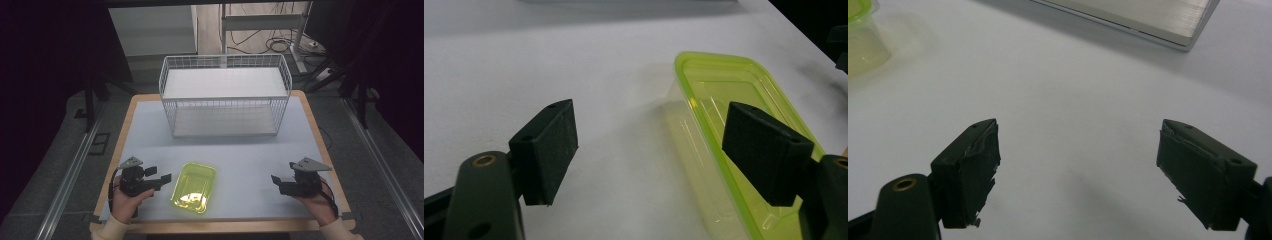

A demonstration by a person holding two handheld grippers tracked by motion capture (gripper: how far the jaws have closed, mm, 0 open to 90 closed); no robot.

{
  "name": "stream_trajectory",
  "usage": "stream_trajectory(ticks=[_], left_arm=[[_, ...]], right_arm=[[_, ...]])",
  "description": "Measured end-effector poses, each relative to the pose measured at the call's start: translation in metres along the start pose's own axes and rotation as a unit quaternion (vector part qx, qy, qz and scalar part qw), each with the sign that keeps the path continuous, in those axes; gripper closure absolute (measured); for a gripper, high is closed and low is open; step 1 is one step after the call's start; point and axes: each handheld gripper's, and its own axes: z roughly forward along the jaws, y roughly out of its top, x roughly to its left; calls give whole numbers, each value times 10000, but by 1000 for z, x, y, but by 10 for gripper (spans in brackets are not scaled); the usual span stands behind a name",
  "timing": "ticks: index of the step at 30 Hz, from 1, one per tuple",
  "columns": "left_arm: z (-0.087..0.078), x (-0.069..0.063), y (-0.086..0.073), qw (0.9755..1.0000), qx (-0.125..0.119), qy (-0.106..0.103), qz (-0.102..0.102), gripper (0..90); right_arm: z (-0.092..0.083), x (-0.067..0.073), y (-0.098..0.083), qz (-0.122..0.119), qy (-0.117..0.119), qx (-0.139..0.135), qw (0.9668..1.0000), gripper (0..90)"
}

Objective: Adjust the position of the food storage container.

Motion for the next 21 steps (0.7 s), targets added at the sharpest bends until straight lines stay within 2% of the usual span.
stream_trajectory(ticks=[2, 7, 11, 12, 14, 15, 16, 19, 20, 21], left_arm=[[0, 0, 1, 10000, 3, 69, 6, 222], [-2, 0, 3, 10000, -5, 36, 17, 247], [-8, -5, 6, 9999, -88, -84, 64, 286], [-11, -6, 8, 9997, -116, -190, 44, 425], [-14, -10, 10, 9997, -116, -222, 49, 635], [-14, -10, 10, 9997, -116, -222, 49, 716], [-16, -12, 12, 9994, -73, -302, 135, 778], [-18, -15, 15, 9992, -45, -336, 210, 886], [-19, -20, 20, 9987, -23, -436, 264, 896], [-19, -20, 20, 9987, -23, -436, 264, 898]], right_arm=[[1, -1, -1, 16, 59, -7, 10000, 191], [3, 1, -1, -101, 126, 12, 9999, 206], [3, 3, 0, -139, 178, -4, 9997, 213], [2, 5, 0, -156, 173, 13, 9997, 215], [1, 5, -1, -166, 150, 12, 9997, 215], [1, 5, -1, -171, 140, 14, 9998, 215], [1, 5, -1, -176, 132, 13, 9998, 216], [2, 4, 0, -169, 130, 16, 9998, 215], [3, 3, -1, -157, 151, 49, 9998, 215], [3, 3, -1, -157, 151, 49, 9998, 215]])
